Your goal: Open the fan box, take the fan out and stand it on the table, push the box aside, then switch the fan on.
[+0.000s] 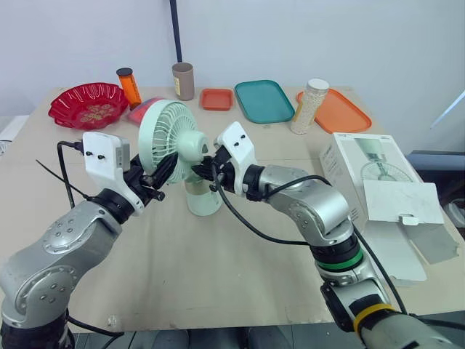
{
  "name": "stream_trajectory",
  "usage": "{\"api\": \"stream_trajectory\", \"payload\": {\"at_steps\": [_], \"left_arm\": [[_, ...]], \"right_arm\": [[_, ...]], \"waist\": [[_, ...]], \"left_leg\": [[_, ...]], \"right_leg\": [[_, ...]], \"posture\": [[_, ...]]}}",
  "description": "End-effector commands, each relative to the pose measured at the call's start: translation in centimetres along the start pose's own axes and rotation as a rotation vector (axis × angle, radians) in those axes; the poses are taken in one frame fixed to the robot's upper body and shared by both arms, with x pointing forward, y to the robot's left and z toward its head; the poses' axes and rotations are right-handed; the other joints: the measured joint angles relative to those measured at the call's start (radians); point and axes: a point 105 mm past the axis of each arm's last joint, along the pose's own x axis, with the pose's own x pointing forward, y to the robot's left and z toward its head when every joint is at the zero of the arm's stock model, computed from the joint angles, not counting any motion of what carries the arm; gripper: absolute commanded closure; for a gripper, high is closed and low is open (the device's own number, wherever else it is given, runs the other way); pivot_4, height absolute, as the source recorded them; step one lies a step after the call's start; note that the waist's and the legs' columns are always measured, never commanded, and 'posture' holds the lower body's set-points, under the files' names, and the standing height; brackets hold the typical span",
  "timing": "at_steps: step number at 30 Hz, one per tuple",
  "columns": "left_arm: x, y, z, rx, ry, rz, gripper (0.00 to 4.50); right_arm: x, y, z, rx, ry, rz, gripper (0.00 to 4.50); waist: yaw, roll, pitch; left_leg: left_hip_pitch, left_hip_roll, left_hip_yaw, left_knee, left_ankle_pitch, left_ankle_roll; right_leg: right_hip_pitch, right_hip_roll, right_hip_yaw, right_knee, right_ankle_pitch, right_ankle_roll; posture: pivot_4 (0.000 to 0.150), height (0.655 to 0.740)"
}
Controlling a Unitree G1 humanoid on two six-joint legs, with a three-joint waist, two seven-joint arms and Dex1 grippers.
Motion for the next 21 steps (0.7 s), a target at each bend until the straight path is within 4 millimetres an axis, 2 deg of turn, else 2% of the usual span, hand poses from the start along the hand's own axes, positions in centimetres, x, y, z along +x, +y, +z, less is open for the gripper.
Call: {"api": "stream_trajectory", "payload": {"at_steps": [1, 15, 21], "left_arm": [[-0.30, -0.93, 2.82, 0.021, -0.129, -0.038, 2.10], [-0.26, -1.26, 3.13, 0.029, -0.146, -0.063, 2.10], [-0.23, -0.77, 2.84, 0.026, -0.132, -0.023, 2.10]], "right_arm": [[-0.07, 0.73, 1.22, -0.024, -0.052, 0.023, 4.11], [0.04, 0.83, 1.41, -0.028, -0.058, 0.024, 4.11], [0.07, 0.91, 1.40, -0.028, -0.057, 0.029, 4.11]], "waist": [[0.000, 0.000, 0.000], [0.000, 0.000, 0.000], [0.000, 0.000, 0.000]], "left_leg": [[0.000, 0.000, 0.000, 0.000, 0.000, 0.000], [0.000, 0.000, 0.000, 0.000, 0.000, 0.000], [0.000, 0.000, 0.000, 0.000, 0.000, 0.000]], "right_leg": [[0.000, 0.000, 0.000, 0.000, 0.000, 0.000], [0.000, 0.000, 0.000, 0.000, 0.000, 0.000], [0.000, 0.000, 0.000, 0.000, 0.000, 0.000]], "posture": [[0.150, 0.7400], [0.150, 0.7400], [0.150, 0.7400]]}}
